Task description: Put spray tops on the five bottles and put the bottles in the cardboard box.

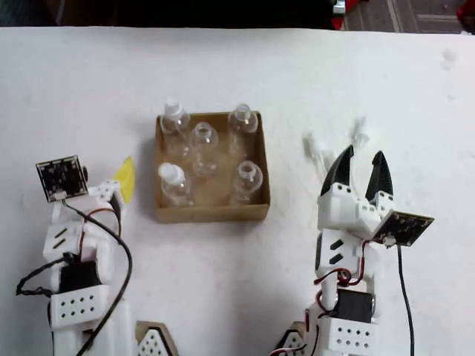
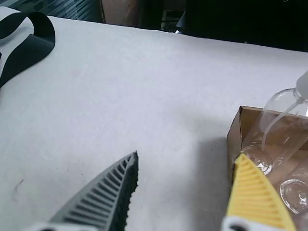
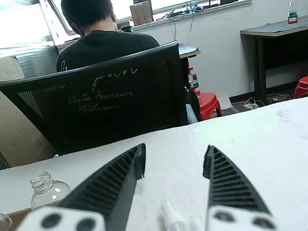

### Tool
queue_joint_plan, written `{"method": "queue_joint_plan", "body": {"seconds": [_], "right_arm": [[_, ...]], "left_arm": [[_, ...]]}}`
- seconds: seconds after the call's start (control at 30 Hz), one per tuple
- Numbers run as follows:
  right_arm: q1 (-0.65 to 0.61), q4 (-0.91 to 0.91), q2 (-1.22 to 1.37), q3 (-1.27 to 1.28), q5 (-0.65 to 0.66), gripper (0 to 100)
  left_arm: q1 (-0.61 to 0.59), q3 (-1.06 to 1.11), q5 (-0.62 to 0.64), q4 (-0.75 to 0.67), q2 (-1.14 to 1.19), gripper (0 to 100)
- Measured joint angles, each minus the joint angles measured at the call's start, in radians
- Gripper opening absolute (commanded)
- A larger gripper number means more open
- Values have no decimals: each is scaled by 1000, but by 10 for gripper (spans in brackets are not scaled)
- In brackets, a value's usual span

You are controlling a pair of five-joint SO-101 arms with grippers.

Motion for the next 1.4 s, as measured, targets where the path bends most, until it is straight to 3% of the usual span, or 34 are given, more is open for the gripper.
{"method": "queue_joint_plan", "body": {"seconds": [0.2, 0.4, 0.5, 0.63, 0.8, 1.1, 1.4], "right_arm": [[0, 0, 0, 0, 0, 180], [-9, 6, 0, 0, 97, 176], [-43, 6, 0, 0, 143, 176], [-60, 32, 0, 0, 196, 150], [-77, 34, 0, 0, 241, 39], [-80, 34, 0, 0, 241, 188], [-77, 34, 0, 0, 241, 187]], "left_arm": [[25, 0, -25, 5, 0, 290], [213, 48, -261, 52, 0, 219], [236, 66, -321, 25, 0, 149], [239, 66, -334, 15, 0, 20], [222, 66, -334, 2, 0, 33], [206, 66, -334, -5, 0, 35], [201, 66, -334, -5, 0, 35]]}}
